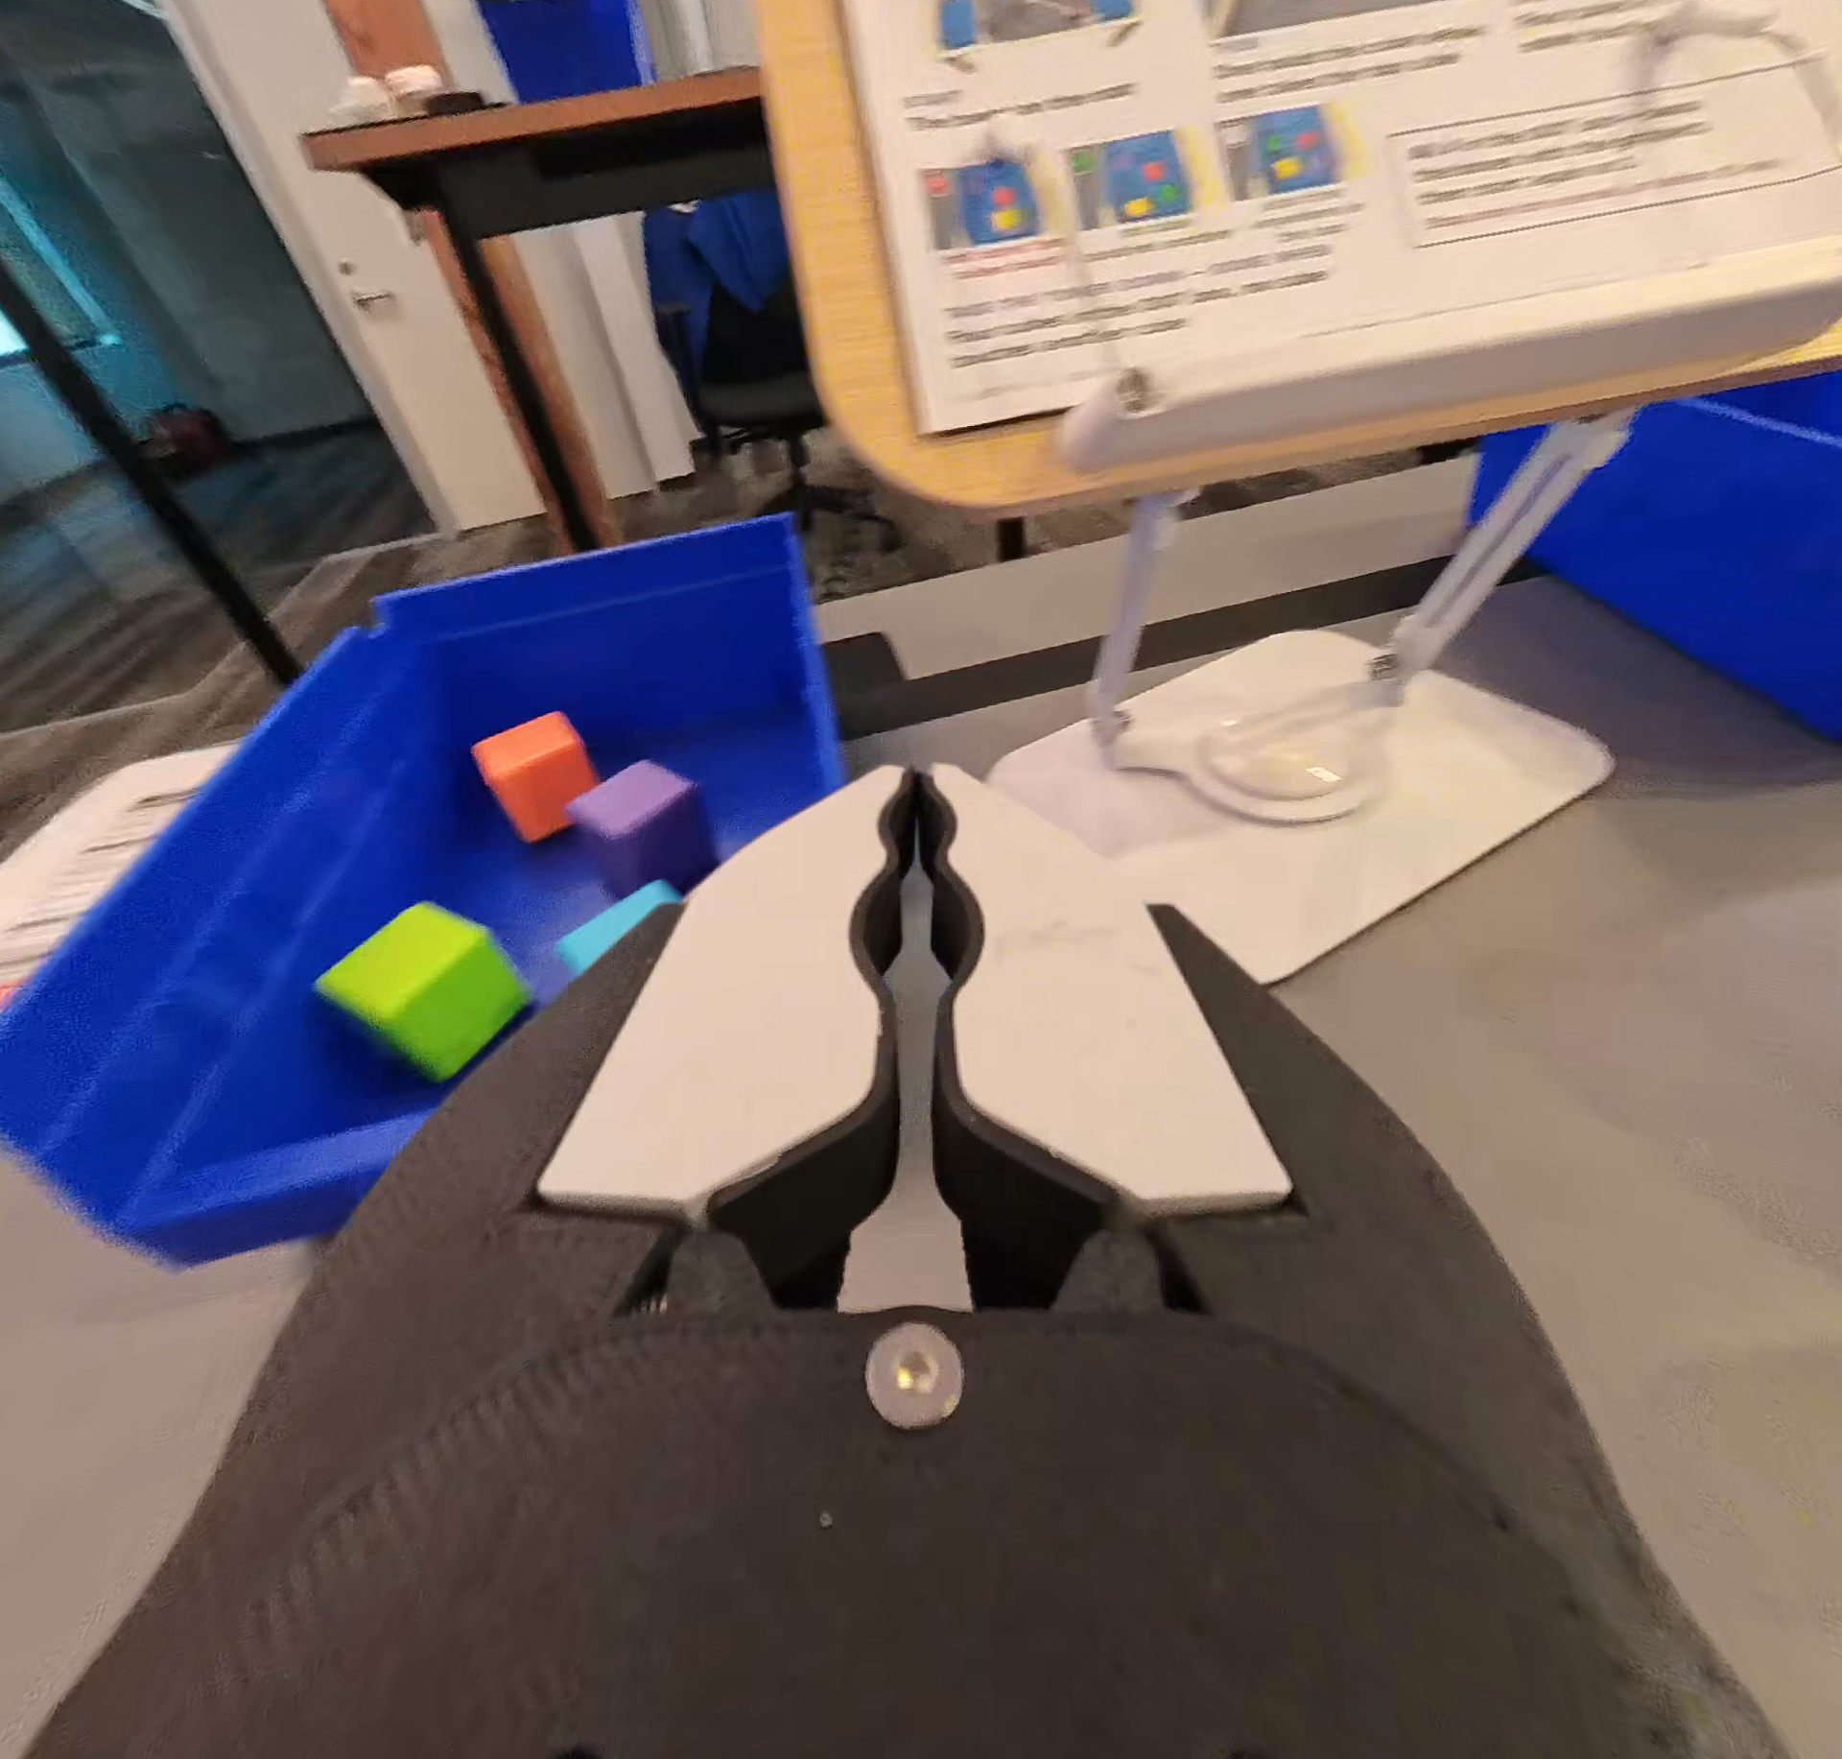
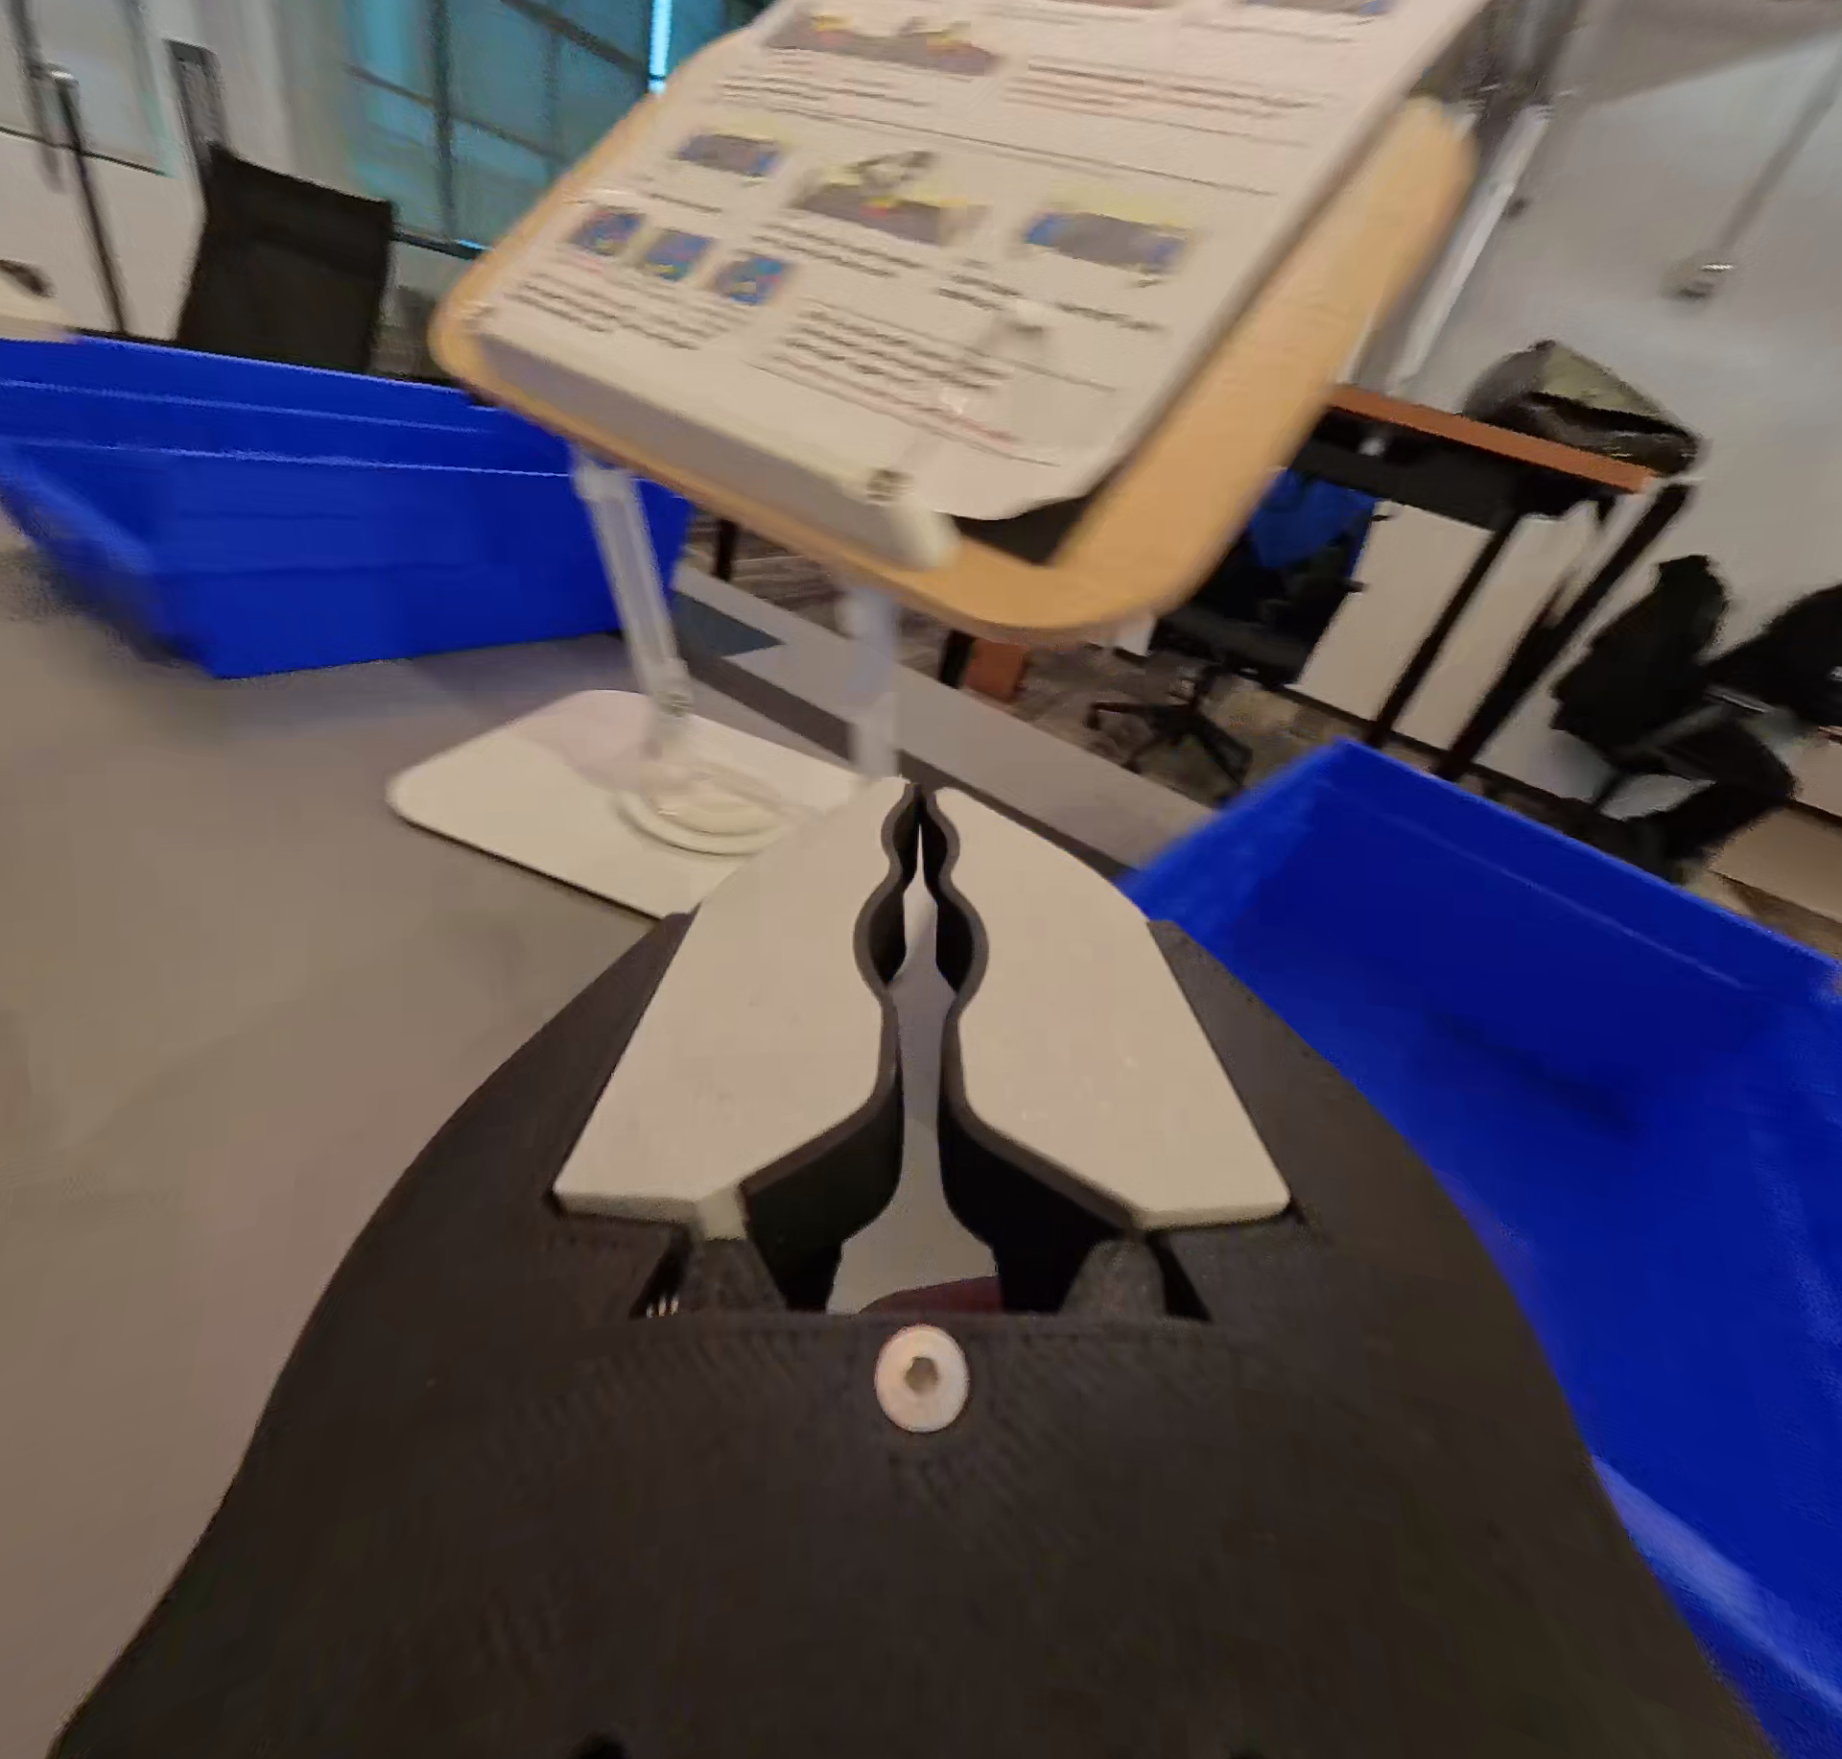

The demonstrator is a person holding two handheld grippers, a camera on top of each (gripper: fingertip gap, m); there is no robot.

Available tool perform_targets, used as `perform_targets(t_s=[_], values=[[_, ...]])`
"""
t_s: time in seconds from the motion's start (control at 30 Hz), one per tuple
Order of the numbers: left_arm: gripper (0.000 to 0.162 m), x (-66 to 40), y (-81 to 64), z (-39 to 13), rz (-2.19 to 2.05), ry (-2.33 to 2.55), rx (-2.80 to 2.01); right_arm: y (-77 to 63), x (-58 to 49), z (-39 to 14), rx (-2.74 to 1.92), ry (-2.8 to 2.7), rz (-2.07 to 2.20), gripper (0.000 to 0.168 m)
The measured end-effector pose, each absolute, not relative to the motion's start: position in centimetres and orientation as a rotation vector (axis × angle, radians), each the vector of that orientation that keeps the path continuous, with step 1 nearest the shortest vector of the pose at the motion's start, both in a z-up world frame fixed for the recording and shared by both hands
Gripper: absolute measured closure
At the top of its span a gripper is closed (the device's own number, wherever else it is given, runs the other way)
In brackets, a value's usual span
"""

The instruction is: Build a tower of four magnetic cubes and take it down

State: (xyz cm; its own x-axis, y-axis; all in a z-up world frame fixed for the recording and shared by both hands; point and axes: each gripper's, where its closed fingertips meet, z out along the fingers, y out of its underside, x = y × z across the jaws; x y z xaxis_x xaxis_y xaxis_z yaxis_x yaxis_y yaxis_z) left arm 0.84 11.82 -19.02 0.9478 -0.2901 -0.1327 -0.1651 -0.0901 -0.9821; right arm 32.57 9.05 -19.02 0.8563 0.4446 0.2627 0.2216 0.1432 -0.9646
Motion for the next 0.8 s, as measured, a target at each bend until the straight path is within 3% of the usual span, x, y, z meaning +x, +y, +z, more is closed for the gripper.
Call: perform_targets(t_s=[0.17, 0.27, 0.8], values=[[0.162, 8.2, 12.5, -19.9, -0.121, 0.488, -1.629, 9.1, 22.2, -23.2, -1.502, -0.752, 0.266, 0.168], [0.162, 11.3, 13.4, -21.5, -0.137, 0.515, -1.643, 10.1, 19.5, -23.2, -1.483, -0.765, 0.285, 0.168], [0.162, 15.9, 15.4, -23.2, -0.132, 0.576, -1.595, 11.6, 18.3, -23.0, -1.487, -0.732, 0.345, 0.166]])
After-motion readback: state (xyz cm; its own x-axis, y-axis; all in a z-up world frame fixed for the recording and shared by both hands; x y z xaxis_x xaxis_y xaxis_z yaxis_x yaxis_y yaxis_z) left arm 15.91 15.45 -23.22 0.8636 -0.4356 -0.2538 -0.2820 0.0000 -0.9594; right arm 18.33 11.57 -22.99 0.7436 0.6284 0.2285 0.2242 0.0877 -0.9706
